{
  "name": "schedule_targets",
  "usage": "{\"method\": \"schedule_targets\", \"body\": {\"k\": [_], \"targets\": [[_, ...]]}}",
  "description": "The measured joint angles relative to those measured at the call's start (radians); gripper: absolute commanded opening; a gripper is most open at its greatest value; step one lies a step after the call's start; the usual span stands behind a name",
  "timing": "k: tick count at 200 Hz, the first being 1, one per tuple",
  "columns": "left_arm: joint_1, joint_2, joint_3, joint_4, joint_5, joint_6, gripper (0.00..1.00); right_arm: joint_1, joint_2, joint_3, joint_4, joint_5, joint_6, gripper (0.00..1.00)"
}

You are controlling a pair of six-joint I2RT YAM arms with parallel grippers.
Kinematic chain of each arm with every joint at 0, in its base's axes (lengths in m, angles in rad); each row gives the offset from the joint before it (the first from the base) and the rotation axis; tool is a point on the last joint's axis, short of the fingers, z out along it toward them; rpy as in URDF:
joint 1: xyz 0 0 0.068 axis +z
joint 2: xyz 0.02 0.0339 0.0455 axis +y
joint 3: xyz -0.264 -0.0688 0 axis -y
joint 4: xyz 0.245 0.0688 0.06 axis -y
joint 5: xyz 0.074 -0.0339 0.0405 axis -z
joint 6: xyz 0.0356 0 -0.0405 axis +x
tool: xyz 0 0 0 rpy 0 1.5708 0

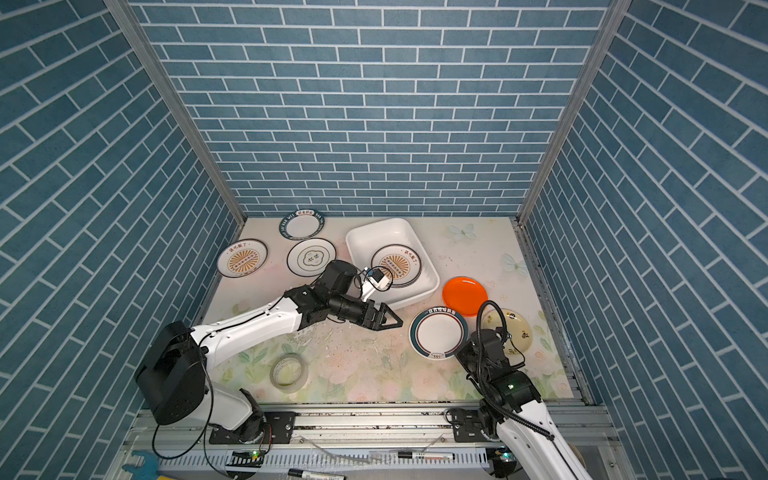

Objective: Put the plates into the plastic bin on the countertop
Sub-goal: 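Grasp the green-and-red-rim plate's edge with the right gripper, then lift the green-and-red-rim plate with the right gripper and carry it over the bin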

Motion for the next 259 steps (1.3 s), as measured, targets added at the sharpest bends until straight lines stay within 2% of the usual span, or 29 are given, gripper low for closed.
{"method": "schedule_targets", "body": {"k": [78,142,175,259], "targets": [[0.003,-0.018,0.000,-0.009,-0.038,0.008,0.99,0.000,-0.031,0.222,-0.199,0.056,-0.061,0.00],[0.071,-0.079,-0.004,-0.008,-0.077,0.011,1.00,0.000,0.053,0.446,-0.238,0.077,-0.174,0.00],[0.135,-0.101,-0.011,-0.006,-0.099,0.005,1.00,0.000,0.192,0.493,-0.159,0.064,-0.225,0.00],[0.321,-0.106,-0.040,0.014,-0.129,-0.039,1.00,0.000,0.625,0.566,0.231,-0.022,-0.278,0.00]]}}
